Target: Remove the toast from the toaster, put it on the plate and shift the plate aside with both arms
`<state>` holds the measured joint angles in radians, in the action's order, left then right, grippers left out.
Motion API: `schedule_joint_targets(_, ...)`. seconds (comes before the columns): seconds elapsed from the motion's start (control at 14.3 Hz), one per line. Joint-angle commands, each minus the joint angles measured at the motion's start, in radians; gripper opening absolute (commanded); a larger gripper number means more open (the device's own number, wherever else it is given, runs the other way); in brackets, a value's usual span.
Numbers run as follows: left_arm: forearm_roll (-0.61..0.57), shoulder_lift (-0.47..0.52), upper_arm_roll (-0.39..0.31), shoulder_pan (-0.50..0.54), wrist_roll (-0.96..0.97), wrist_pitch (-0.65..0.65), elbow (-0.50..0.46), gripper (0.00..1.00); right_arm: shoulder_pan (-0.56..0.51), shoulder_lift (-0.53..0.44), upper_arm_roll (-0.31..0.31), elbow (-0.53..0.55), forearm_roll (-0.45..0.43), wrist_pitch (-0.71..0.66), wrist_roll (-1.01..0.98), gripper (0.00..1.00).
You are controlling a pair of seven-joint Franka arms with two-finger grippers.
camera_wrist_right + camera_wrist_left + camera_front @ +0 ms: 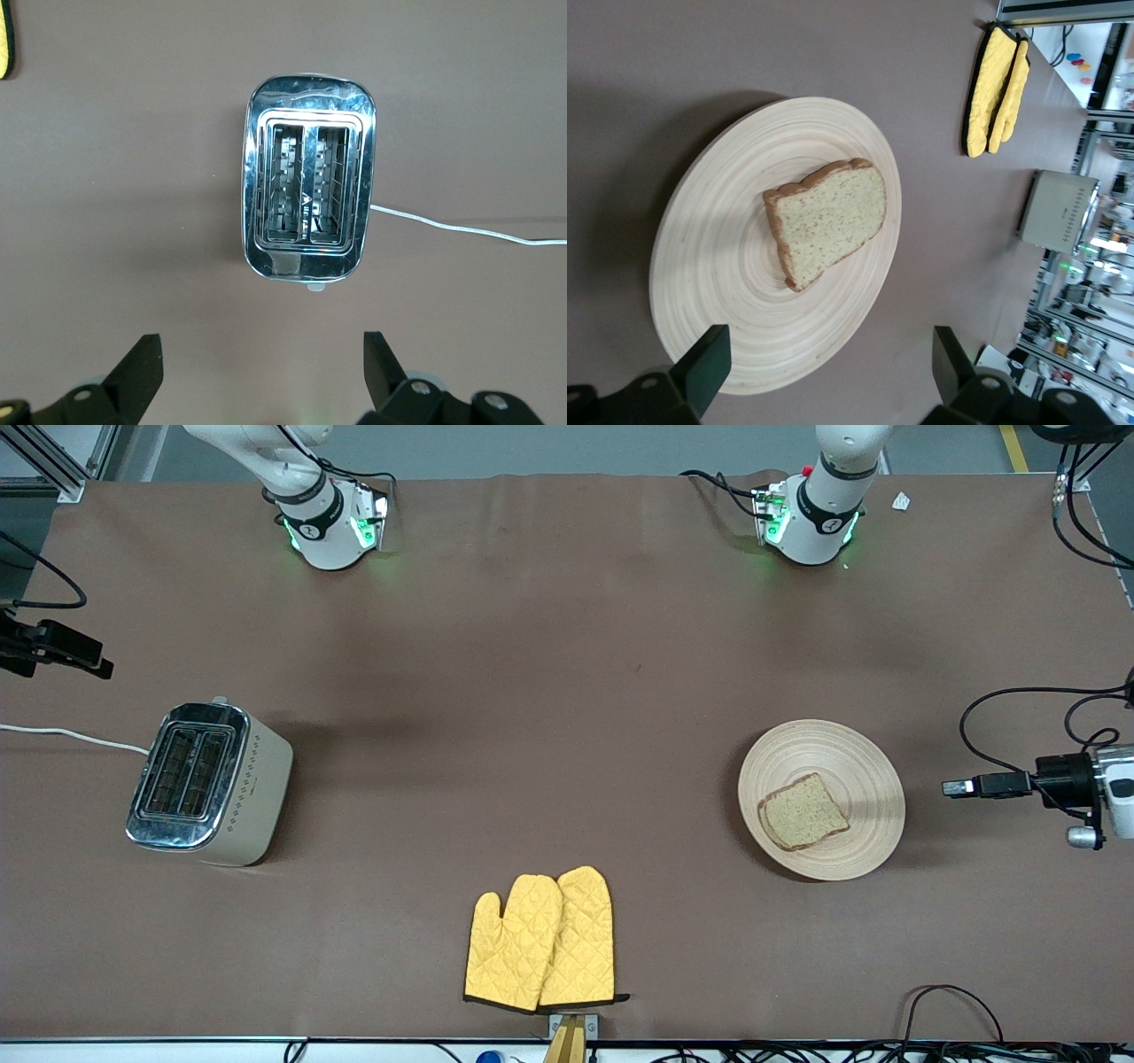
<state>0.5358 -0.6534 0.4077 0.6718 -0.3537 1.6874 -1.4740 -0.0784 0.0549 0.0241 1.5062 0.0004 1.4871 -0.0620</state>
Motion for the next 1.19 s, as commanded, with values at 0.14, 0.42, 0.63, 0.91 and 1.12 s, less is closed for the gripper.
schedule_joint_targets(0.14, -0.193, 0.153, 0.106, -0.029, 0.353, -0.012, 0.035, 1.0, -0.004, -0.068, -0.004, 0.098, 0.009, 0.045, 0.016, 1.0)
schedule_joint_targets(0.42, -0.345, 0.239, 0.229, -0.031, 0.528, -0.012, 0.043, 1.0, -0.004, -0.086, -0.004, 0.125, 0.007, 0.075, 0.014, 1.0)
schedule_joint_targets(0.63, -0.508, 0.297, 0.308, -0.031, 0.542, -0.012, 0.041, 1.0, -0.003, -0.084, -0.006, 0.098, 0.007, 0.068, 0.014, 1.0)
schedule_joint_targets(0.91, -0.556, 0.357, 0.375, -0.031, 0.631, -0.021, 0.04, 1.0, -0.004, -0.084, -0.006, 0.098, 0.007, 0.065, 0.016, 1.0)
schedule_joint_targets(1.12, -0.595, 0.403, 0.381, -0.031, 0.624, -0.07, 0.041, 1.0, -0.003, -0.084, -0.006, 0.098, 0.007, 0.065, 0.016, 1.0)
